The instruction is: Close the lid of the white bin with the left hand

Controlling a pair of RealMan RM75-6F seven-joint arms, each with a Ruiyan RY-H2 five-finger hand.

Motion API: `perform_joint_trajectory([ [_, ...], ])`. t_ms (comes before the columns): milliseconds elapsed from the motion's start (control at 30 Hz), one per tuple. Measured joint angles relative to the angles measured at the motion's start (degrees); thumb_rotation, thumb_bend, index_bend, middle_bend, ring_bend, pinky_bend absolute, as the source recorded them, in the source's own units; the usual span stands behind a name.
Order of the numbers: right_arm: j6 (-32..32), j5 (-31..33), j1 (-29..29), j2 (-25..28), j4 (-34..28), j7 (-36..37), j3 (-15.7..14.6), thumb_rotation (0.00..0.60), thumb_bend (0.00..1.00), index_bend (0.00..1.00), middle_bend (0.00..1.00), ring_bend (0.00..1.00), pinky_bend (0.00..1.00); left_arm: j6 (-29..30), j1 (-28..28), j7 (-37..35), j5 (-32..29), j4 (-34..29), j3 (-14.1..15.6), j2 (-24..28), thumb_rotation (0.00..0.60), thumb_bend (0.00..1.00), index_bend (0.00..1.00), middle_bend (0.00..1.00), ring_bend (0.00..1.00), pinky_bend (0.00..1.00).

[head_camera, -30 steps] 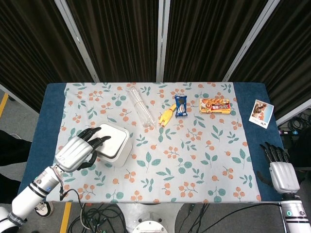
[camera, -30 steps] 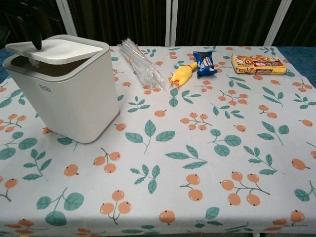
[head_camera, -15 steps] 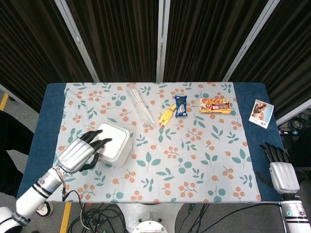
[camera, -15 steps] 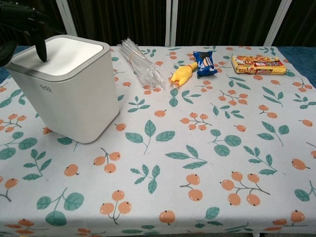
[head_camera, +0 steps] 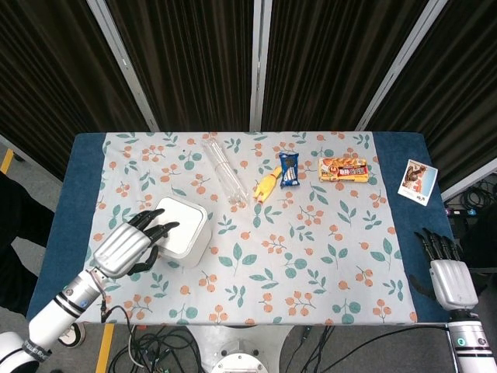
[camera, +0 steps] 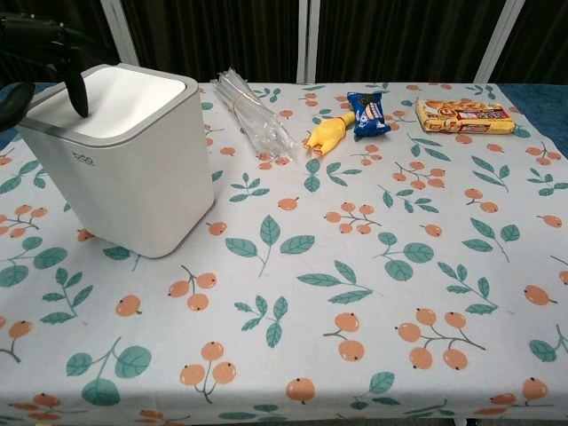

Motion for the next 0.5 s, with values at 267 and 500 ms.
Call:
perform_joint_trajectory([
  [267,0.22,0.00,-0.06,0.09,0.11,0.43,0.10,0.600,0.21,0.00,0.00,0.00,0.00,7.52,2.77,0.15,-0.05,-1.55,-1.69,2.84,0.600,0.70,0.14,0.36,0.05,0.16],
  [500,0.88,0.11,-0.22,0.64,-0.46,0.75,0.47,0.600,0.21,0.00,0.00,0.00,0.00,17.87,10.62,-0.03,-2.41,2.47,-1.05,2.81,0.600,0.65,0.16,0.24,0.05,0.16],
])
